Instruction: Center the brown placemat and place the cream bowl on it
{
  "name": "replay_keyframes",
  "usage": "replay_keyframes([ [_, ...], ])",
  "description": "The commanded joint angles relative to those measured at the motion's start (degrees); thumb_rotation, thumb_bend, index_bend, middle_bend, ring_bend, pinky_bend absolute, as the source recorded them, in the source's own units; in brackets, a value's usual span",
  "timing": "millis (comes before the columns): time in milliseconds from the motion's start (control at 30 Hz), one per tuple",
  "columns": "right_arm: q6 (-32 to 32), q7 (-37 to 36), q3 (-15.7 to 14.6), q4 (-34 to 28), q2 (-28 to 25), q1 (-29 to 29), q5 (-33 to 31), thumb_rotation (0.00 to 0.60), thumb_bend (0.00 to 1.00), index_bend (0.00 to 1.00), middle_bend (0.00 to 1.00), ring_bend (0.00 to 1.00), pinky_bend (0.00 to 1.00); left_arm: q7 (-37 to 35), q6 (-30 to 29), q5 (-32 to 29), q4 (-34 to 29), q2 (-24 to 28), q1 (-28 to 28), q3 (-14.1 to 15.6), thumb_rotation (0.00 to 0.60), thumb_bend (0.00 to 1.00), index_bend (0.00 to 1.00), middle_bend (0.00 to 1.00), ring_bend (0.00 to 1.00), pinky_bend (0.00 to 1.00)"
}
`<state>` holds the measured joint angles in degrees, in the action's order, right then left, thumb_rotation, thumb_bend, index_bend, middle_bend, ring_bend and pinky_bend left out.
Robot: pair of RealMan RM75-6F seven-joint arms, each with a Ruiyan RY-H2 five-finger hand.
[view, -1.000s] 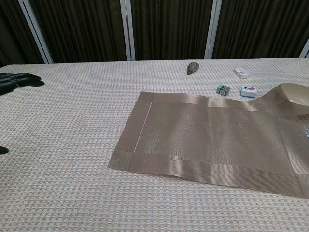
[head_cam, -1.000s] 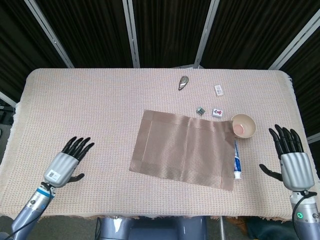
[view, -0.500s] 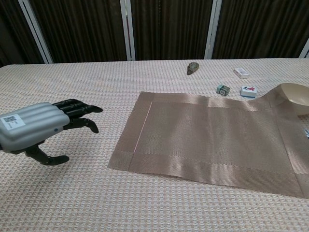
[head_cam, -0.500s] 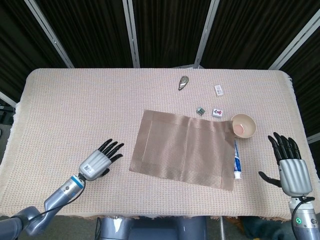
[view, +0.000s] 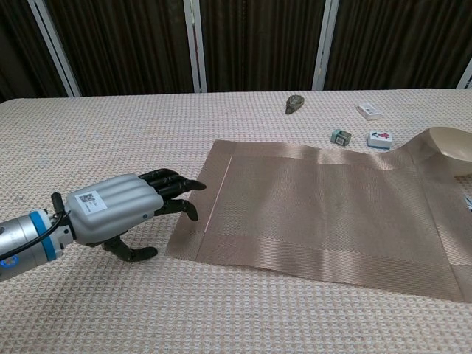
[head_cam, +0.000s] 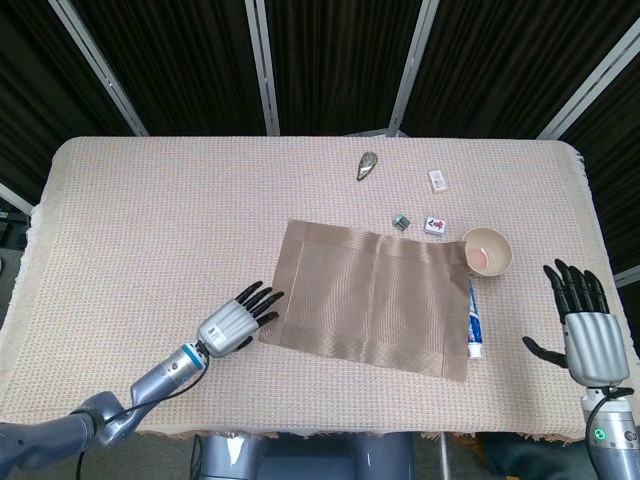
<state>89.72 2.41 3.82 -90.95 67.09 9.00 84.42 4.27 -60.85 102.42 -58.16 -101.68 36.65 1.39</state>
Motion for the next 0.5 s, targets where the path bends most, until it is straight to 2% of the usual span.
replay_keyframes([
  [33,0.0,-0.1,0.1,0.0,-0.1,-0.1,0.2,0.6,0.0,0.0,0.0,0.0,0.0,0.1,-0.1,0.0,0.3,-0.4,0.4,0.2,0.6,0.3,0.24,0.0,0.0,0.0],
  [500,1.6,0.8,1.1,-0.6,-0.4,-1.2,1.6,0.6,0.0,0.0,0.0,0.0,0.0,3.4,2.0,-1.7,0.5,-2.6,1.9,1.2,0.6,0.32,0.26,0.0,0.0,0.0],
])
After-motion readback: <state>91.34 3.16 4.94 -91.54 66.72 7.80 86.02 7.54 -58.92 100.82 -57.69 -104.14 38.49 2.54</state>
